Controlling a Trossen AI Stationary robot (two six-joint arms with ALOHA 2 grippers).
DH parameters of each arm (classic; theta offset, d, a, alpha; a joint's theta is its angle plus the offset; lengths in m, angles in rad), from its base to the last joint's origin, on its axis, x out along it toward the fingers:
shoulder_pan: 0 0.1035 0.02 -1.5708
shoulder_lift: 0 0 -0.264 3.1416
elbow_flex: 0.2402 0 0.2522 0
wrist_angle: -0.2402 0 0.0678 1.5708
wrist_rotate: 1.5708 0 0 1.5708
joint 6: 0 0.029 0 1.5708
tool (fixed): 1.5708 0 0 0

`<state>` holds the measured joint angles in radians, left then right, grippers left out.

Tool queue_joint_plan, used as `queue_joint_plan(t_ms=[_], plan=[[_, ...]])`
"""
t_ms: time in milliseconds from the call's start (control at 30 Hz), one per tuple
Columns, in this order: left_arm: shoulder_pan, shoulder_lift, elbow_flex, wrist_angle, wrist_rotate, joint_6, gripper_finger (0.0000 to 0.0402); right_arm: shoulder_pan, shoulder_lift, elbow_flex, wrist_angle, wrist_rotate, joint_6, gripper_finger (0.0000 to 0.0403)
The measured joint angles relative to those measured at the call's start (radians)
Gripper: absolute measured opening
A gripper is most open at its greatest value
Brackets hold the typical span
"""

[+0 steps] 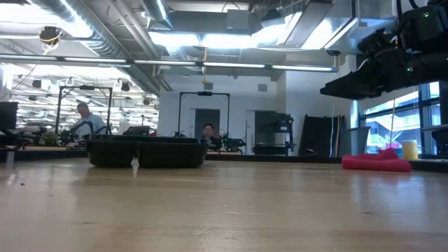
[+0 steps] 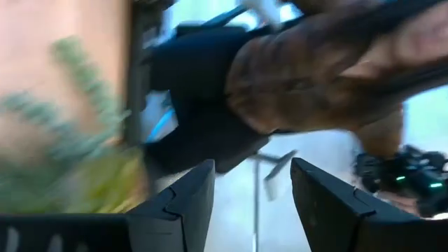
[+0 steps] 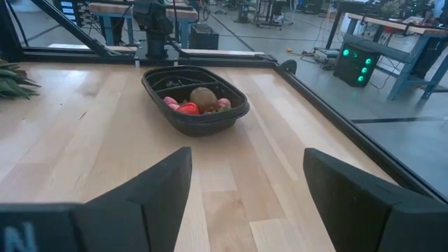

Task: Pick and placing Produce into tupperware
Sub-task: Adjust the black plotted plants

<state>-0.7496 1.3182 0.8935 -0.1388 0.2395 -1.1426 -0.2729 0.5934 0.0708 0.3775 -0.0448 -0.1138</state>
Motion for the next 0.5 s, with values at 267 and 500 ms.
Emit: queue_joint_plan(t_ms=[267,500], plan=[[-0.093,0.200,0.209,0.015,-0.072,-0.160,0.0179,0.000,0.000,0.000,-0.006,0.000,0.001,0.0275],[-0.138,0.363,0.279,0.068,-0.089,-0.318,0.0179,0.000,0.000,0.000,-0.006,0.000,-0.003,0.0275]])
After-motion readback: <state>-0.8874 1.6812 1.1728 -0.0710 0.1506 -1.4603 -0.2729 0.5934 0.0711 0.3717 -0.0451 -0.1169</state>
